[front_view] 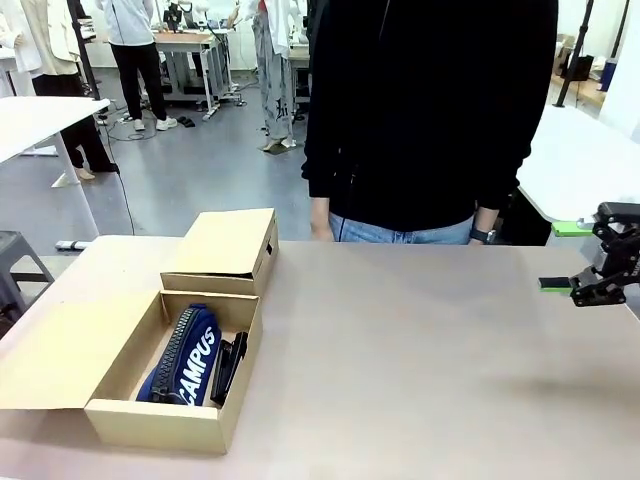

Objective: Place items inside the box.
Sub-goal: Pick up a Pencil pouch or Stapler and place it inside the Mailer Box closest to the robot, then close the lid of the Mailer Box closest to the robot.

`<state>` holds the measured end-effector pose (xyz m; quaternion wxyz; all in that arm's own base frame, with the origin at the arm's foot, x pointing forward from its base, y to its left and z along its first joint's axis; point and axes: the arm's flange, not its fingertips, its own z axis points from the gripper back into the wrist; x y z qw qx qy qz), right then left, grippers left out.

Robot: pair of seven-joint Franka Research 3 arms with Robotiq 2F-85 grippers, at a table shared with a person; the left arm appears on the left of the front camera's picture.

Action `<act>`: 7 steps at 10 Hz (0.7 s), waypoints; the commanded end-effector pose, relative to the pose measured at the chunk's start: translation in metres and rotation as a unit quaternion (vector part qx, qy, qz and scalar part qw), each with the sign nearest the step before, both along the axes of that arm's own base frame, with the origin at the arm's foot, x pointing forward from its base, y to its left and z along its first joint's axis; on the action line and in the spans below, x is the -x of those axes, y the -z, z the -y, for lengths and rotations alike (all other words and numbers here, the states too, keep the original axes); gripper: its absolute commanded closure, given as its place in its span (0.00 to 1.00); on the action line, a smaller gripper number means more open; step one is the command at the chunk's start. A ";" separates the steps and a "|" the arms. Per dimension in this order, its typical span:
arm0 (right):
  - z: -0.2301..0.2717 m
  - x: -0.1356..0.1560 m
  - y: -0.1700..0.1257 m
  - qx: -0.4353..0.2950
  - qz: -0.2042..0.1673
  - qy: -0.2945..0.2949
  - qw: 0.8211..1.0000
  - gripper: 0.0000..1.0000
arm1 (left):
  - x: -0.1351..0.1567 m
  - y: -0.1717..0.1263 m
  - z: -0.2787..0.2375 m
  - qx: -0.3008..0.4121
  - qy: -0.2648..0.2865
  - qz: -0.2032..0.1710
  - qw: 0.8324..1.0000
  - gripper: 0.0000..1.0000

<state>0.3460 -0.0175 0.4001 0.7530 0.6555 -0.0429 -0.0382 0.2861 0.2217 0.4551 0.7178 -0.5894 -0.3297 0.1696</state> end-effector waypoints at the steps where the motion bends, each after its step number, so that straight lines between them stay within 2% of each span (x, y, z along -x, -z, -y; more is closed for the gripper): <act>1: -0.013 0.007 -0.020 0.012 -0.021 -0.018 1.000 0.00 | -0.001 0.000 0.002 0.003 -0.002 0.016 1.000 0.00; 7: -0.013 0.007 -0.020 0.012 -0.021 -0.018 1.000 0.00 | -0.001 0.000 0.002 0.003 -0.002 0.016 1.000 0.00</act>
